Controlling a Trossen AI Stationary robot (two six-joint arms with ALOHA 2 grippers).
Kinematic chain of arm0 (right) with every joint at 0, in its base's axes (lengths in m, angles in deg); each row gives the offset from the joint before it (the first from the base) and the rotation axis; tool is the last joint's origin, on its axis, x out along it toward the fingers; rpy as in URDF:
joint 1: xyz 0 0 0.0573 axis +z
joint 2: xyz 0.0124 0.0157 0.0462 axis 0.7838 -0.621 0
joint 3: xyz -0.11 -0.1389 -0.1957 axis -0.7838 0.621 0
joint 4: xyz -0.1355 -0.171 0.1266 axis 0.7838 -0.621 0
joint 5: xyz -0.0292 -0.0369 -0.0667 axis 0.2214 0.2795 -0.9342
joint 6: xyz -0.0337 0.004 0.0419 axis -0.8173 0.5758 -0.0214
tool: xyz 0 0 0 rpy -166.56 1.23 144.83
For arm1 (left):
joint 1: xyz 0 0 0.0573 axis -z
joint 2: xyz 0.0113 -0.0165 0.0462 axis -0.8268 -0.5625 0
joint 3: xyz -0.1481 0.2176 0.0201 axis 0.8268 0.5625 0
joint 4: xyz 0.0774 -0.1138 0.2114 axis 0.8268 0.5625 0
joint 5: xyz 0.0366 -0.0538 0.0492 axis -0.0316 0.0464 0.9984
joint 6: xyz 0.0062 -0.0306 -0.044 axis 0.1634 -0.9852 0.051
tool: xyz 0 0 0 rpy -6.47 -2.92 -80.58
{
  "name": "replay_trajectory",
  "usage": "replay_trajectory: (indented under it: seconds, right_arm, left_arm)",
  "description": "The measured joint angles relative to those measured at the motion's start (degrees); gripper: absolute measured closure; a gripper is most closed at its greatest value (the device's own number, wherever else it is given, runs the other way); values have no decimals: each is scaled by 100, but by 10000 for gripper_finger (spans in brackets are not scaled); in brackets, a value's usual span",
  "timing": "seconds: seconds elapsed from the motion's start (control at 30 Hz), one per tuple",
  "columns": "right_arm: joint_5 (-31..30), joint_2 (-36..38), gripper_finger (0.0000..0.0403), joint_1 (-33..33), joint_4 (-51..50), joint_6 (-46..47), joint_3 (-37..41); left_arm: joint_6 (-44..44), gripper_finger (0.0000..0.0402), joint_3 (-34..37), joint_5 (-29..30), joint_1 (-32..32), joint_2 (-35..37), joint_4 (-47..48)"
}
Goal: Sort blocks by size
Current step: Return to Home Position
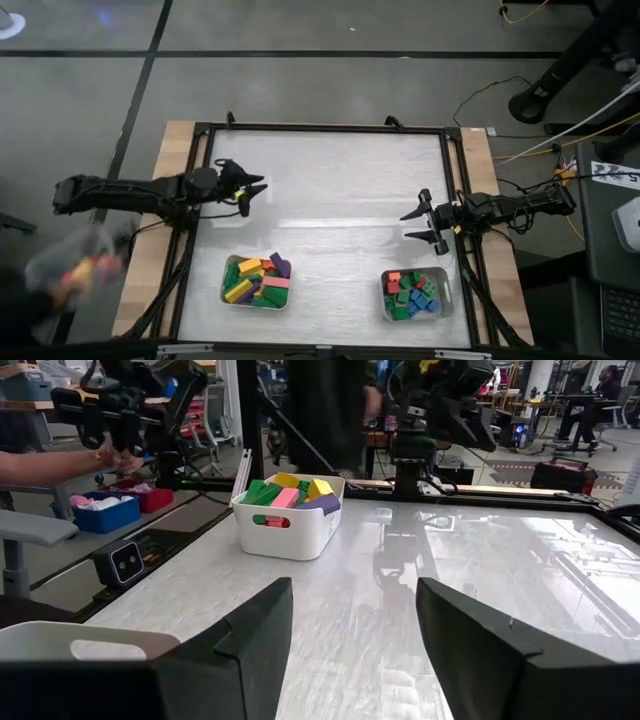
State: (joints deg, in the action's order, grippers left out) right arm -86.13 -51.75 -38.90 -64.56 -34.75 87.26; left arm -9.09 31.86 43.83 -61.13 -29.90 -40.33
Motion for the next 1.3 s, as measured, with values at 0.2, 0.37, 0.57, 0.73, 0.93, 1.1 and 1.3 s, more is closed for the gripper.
replay_trajectory:
  seconds: [0.2, 0.37, 0.57, 0.73, 0.93, 1.1, 1.3]
  right_arm:
    - [0, 2, 189, 1, 0, 7, 0]
    - [0, 1, 189, 0, 2, 13, 0]
    - [0, 2, 189, 1, 0, 13, 0]
    - [0, 2, 189, 0, 1, 13, 0]
    - [0, 0, 189, 0, 2, 13, 0]
    - [0, 2, 189, -1, 2, 15, 0]
    - [0, 2, 189, 0, -14, 15, 0]
  left_arm:
    - [435, 271, 1, -1361, -712, 153, -7]
    - [652, 271, -1, -1719, -864, 556, 239]
    - [528, 271, 49, -1761, -858, 1334, 798]
    - [494, 271, 511, -1760, -858, 2004, 687]
    - [356, 271, 1121, -1764, -858, 2983, 617]
    - [511, 271, 1270, -2726, -853, 3403, 341]
    - [928, 271, 1273, -4081, -853, 3405, 56]
